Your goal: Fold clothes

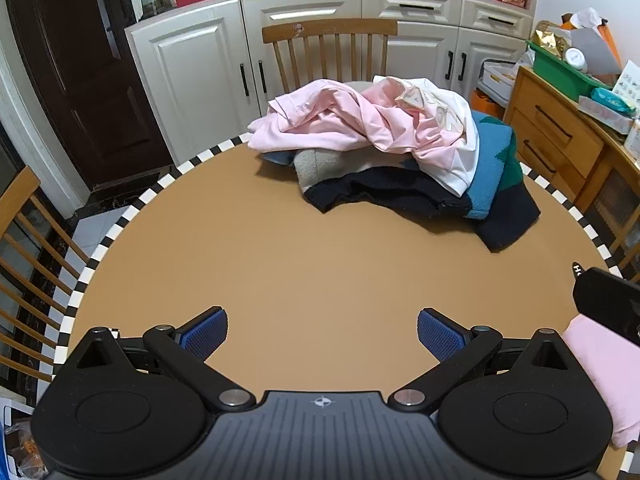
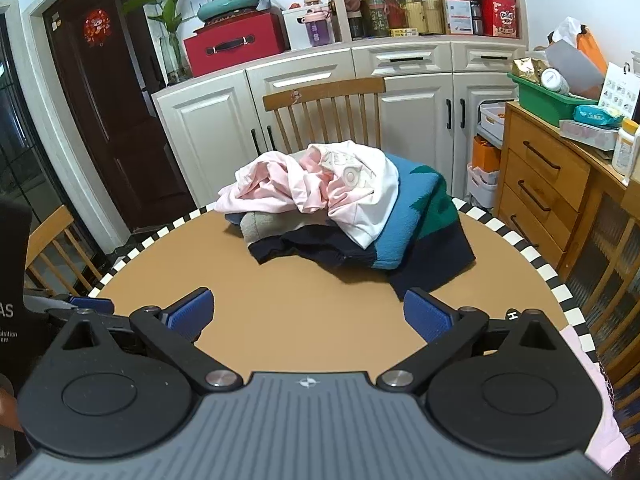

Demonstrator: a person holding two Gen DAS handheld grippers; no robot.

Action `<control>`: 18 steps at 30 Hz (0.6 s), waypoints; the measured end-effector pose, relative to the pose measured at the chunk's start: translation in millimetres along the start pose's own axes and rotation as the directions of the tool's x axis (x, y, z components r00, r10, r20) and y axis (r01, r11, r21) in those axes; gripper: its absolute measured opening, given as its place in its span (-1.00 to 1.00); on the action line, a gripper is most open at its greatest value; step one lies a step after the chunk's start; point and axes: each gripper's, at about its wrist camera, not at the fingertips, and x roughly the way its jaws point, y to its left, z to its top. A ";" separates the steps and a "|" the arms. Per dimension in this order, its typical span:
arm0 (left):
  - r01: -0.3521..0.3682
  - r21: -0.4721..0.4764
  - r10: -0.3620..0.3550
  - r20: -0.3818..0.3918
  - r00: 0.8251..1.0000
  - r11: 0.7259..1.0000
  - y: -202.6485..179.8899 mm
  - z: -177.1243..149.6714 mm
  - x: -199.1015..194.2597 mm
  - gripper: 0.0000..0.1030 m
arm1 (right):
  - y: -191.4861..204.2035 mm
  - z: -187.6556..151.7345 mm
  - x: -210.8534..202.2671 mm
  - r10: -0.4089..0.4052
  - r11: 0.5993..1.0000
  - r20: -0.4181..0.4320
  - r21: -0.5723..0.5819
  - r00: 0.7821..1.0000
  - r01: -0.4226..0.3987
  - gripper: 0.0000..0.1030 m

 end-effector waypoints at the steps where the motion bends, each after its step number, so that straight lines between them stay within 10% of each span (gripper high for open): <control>1: -0.003 0.002 0.003 0.002 1.000 1.000 -1.0 -0.5 -0.5 0.99 | -0.4 0.2 0.2 -0.001 1.000 0.000 0.002 1.000 0.001 0.98; 18: 0.025 0.015 -0.025 -0.024 0.999 1.000 -7.2 1.3 12.8 0.99 | -2.0 0.3 9.9 0.018 1.000 -0.029 0.015 0.999 -0.018 0.98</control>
